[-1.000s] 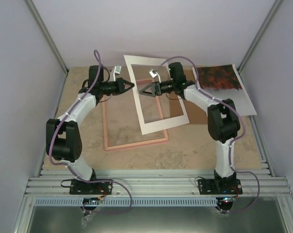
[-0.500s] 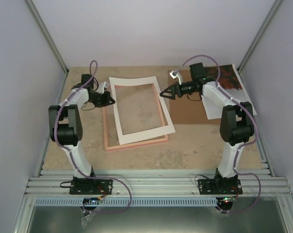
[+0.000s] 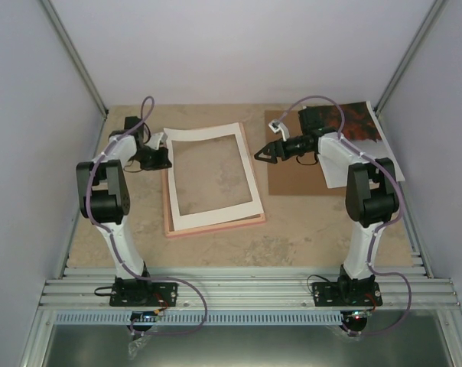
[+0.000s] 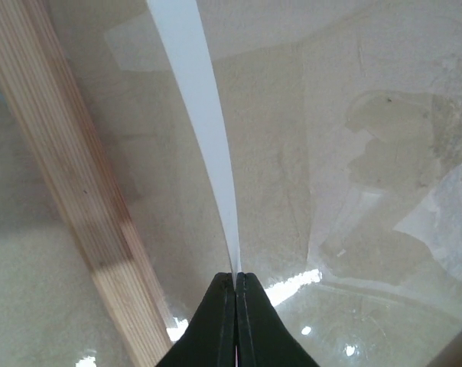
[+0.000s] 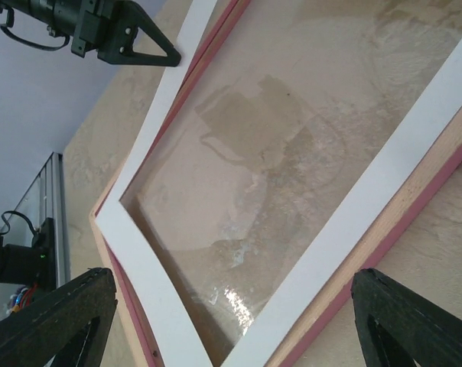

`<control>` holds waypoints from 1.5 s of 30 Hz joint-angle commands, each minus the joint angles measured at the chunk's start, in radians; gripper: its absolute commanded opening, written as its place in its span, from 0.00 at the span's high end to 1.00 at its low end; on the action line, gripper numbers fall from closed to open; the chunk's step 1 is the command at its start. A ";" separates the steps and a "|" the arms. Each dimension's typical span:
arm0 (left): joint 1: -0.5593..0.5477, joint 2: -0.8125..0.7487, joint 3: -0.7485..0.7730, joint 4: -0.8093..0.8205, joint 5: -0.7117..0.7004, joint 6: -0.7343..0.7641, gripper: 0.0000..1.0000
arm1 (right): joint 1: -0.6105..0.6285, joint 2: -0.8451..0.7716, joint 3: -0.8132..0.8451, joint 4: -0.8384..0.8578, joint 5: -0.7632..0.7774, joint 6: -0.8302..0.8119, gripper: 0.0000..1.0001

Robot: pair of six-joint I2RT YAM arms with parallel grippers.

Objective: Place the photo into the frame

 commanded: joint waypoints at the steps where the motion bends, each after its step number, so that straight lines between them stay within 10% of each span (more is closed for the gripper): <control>1: 0.014 0.041 0.070 -0.056 -0.036 0.058 1.00 | -0.002 0.027 0.010 -0.010 0.009 -0.012 0.15; 45: -0.033 0.068 0.071 -0.073 -0.041 0.024 1.00 | -0.003 0.042 0.013 -0.012 0.011 -0.005 0.17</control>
